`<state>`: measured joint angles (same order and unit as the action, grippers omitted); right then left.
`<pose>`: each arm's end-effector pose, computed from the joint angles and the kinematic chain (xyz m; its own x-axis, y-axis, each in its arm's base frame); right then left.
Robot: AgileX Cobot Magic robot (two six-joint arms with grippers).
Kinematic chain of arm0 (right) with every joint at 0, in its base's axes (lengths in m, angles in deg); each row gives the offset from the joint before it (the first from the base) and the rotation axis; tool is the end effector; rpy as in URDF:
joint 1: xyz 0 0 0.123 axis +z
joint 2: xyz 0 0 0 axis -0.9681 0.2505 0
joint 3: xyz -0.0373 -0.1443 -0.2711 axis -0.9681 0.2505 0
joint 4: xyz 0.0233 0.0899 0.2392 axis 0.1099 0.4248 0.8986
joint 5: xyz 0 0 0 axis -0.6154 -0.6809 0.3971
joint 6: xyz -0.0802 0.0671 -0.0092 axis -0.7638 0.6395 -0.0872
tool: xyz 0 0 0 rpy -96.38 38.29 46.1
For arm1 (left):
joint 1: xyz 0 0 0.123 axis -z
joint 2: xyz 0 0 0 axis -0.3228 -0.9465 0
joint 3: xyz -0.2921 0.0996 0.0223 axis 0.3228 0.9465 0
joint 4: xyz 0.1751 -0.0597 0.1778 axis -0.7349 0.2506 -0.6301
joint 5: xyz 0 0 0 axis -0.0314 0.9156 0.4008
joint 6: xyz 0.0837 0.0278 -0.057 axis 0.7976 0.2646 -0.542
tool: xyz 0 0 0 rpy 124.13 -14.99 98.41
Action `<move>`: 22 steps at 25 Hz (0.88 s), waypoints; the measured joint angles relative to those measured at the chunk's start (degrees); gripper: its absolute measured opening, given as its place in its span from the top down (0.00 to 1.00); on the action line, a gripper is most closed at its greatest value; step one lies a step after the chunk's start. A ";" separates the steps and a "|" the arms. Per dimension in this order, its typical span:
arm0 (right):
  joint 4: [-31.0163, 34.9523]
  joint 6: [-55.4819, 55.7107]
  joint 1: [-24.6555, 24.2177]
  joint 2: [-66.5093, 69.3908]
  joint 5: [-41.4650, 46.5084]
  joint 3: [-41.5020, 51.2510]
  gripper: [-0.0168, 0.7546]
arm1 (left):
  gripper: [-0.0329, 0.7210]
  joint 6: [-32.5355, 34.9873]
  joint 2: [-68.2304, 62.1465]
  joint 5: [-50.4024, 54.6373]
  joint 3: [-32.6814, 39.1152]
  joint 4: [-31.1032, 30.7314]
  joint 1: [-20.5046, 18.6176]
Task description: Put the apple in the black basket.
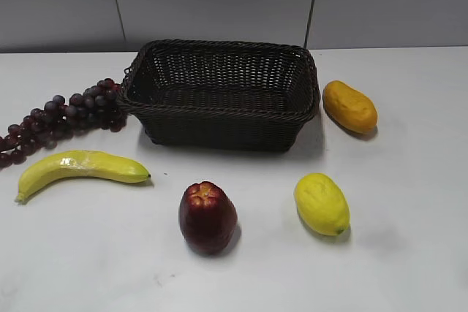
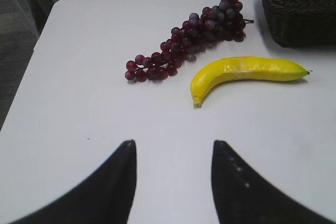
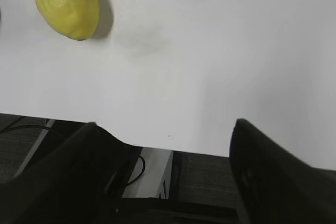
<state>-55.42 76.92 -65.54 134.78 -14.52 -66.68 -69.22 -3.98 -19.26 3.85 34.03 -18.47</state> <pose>0.1935 0.0502 0.3235 -0.9580 -0.0761 -0.2766 -0.1274 0.9767 0.1724 -0.0073 -0.0047 0.2663 -0.4753 0.1552 -0.8660 0.1192 0.9866 0.1114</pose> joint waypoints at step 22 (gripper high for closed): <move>-0.06 7.27 27.36 29.20 0.12 -23.62 0.29 | 0.55 0.00 0.00 0.00 0.00 0.00 0.00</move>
<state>-55.48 84.19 -38.18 163.97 -14.40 -90.31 -69.22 -3.98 -19.26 3.85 34.03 -18.47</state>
